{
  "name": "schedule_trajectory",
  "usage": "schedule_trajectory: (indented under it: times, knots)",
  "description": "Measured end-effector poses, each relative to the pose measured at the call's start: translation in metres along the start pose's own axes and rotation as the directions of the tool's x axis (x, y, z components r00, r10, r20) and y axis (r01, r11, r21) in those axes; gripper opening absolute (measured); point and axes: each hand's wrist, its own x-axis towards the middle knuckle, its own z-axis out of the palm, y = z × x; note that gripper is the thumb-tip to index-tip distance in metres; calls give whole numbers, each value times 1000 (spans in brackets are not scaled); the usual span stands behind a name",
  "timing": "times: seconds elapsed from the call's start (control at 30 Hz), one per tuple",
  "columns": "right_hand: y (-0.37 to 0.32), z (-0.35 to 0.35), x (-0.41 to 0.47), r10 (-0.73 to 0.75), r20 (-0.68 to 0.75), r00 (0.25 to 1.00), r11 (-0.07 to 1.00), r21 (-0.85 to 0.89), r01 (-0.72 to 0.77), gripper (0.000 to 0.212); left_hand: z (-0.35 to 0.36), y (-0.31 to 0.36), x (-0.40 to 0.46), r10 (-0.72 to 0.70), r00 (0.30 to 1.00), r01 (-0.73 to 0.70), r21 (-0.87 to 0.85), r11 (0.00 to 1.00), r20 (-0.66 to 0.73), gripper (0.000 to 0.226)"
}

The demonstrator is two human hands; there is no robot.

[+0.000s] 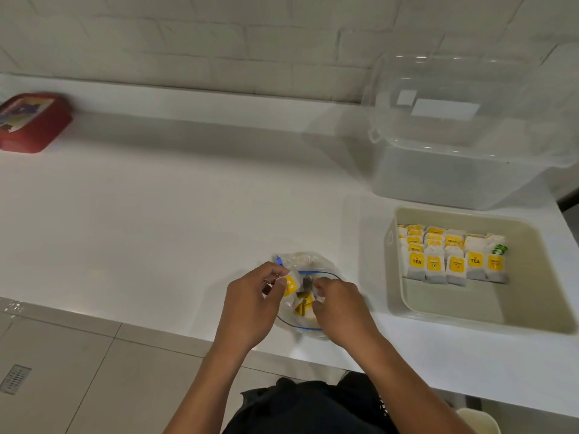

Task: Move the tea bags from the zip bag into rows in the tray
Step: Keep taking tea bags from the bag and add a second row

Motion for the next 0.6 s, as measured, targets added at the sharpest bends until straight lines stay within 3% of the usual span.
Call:
schedule_trajectory:
  times: [0.2,0.33,0.47,0.6]
  knots:
    - [-4,16,5,-32,-71,997,994,-109,24,35,5,-4,-1,84,996,-83,74,994,-14,23]
    - [-4,15,6,-54,-74,996,992,-122,45,24,3,-4,-1,113,993,-111,120,987,-15,25]
    - [-3,14,6,-51,-72,996,993,-111,43,8,4,-3,-2,136,990,-128,211,969,-22,22]
    - [1,9,4,-43,-52,998,999,-27,42,4,3,0,-4,143,988,-131,181,975,-52,23]
